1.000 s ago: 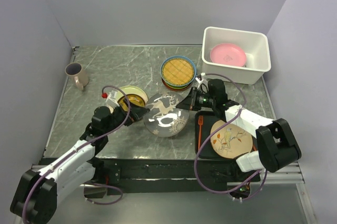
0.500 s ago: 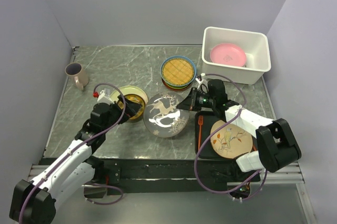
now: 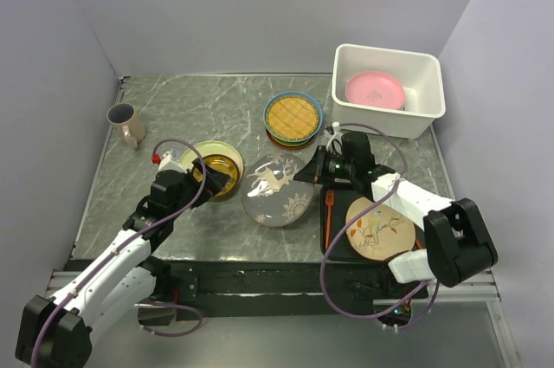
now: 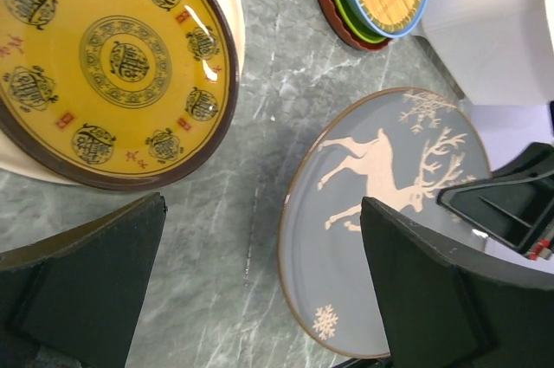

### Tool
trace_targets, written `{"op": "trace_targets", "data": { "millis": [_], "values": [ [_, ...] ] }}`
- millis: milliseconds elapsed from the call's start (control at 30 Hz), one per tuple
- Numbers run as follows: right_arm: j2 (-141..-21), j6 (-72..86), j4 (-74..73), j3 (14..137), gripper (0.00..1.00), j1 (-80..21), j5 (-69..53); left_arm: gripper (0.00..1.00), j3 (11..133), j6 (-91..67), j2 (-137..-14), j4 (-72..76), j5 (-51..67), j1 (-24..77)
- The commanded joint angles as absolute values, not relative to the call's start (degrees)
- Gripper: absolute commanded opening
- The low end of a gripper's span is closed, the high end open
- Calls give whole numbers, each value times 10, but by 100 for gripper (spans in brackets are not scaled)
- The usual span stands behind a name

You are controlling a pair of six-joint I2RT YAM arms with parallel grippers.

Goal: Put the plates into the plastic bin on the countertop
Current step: Place the plate in the plastic bin.

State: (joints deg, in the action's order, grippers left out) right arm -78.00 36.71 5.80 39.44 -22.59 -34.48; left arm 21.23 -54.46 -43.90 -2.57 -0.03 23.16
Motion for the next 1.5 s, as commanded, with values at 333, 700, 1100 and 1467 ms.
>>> {"op": "trace_targets", "data": {
  "millis": [333,700,1100,1467],
  "values": [
    [-725,358,33,514,0,-137,-373,99,225,-528,-454,-11,-4,229],
    [-733,375,21,587,0,-47,-424,99,224,-526,-468,-4,11,229],
    [-758,408,19,662,0,37,-453,99,223,-526,-490,16,18,229],
    [-802,454,73,684,0,71,-478,99,229,-518,-500,16,18,229]
  ]
}}
